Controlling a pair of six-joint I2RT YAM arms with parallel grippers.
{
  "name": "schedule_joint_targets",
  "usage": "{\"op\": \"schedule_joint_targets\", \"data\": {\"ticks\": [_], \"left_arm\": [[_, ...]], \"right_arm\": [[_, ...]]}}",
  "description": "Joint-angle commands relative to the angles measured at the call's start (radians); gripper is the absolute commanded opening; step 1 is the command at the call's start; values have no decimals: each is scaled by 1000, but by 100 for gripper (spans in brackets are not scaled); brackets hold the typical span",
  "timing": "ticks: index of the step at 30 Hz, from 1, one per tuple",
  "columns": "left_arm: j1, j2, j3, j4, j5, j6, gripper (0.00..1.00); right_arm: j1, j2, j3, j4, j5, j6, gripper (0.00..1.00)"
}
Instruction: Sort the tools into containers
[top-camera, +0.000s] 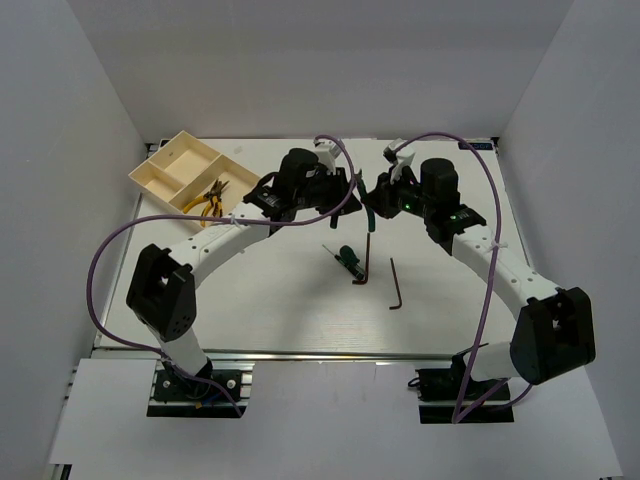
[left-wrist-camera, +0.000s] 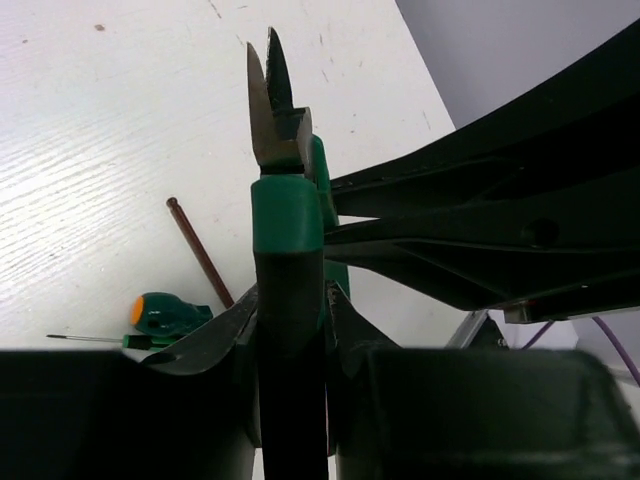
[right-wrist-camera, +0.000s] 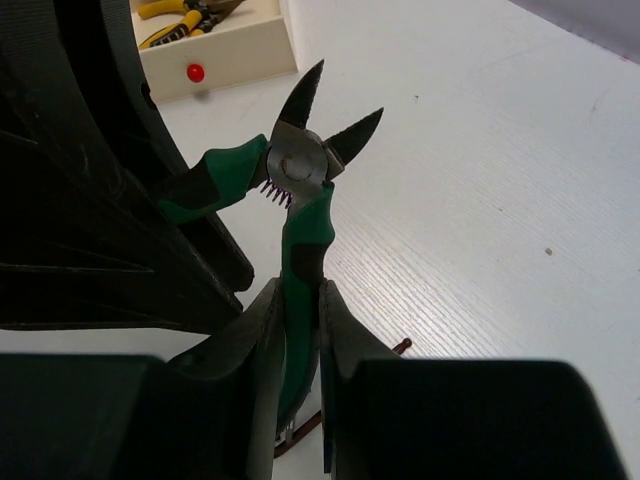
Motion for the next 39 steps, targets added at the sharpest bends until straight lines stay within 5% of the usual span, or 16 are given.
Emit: {"op": "schedule_joint_targets", "data": {"ticks": [1,5,13,25,39], "left_arm": [[-7,-29,23,5,-54,25,0],[-7,-54,20,-3,-108,59,0],[65,-175,-39,-43,-451,175,0],[330,-157,-16,-81,-539,252,0],[542,-57,-7,17,-688,480,0]], "right_arm": [[9,-10,51,88,-8,28,13],[10,-6,61,82,9,56,41],[3,-101,10,-22,150,54,60],[3,-335,-223,-4,235,137,64],[4,-362,-343,8,158,194,66]]}}
